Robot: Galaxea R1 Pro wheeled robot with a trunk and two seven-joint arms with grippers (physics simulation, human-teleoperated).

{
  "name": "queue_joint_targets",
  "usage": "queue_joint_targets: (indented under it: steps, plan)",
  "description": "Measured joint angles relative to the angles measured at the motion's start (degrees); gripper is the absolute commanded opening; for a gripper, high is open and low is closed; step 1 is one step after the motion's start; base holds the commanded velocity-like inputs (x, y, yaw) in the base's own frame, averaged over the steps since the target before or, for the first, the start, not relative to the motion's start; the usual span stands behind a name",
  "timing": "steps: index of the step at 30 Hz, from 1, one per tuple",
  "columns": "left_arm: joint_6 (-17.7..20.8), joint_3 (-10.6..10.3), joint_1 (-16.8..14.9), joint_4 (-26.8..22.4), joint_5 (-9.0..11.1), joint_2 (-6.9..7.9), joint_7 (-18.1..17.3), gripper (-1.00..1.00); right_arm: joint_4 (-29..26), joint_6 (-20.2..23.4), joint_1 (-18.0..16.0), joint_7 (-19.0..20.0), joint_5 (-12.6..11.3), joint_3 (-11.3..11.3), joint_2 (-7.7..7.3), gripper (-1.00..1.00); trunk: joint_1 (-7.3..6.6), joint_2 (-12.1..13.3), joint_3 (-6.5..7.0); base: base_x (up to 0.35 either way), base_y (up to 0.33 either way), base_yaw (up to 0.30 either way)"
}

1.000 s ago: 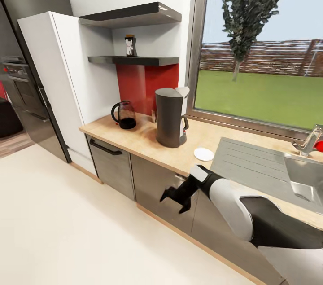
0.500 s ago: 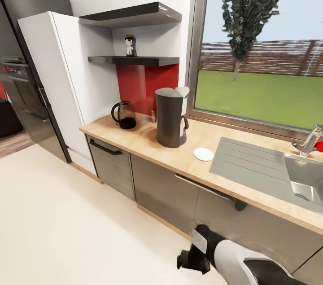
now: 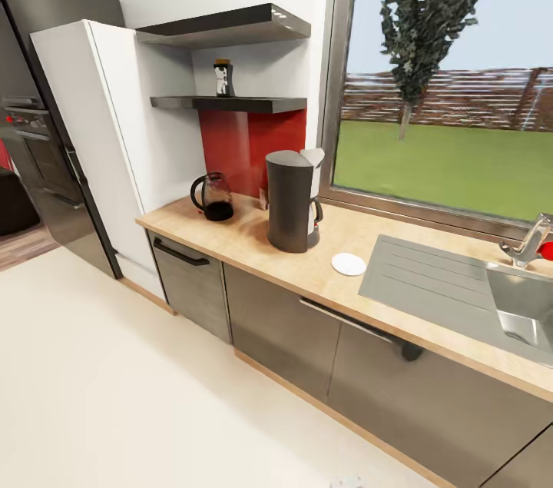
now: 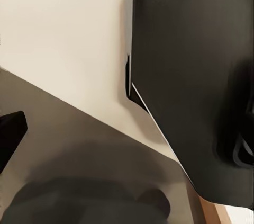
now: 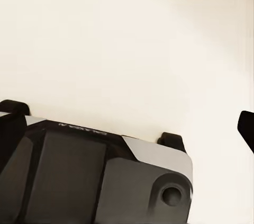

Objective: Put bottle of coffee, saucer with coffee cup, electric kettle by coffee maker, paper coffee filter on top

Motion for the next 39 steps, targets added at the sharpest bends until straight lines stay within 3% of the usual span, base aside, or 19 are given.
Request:
queue_joint_targets:
  steps: [21, 39]
  plan:
    - [-0.05, 0.38, 0.00, -1.78, 0.32, 0.39, 0.06, 1.00, -0.09, 0.02, 0.05, -0.24, 0.97, 0.06, -0.91, 1.00, 0.00, 0.00, 0.00, 0.000, 0.000, 0.008]
    - [-0.05, 0.40, 0.00, -2.93, 0.44, 0.29, 0.15, 1.00, -0.01, -0.06, 1.37, -0.38, 1.05, 0.07, -1.67, 1.00, -0.02, -0.01, 0.00, 0.060, 0.075, 0.251]
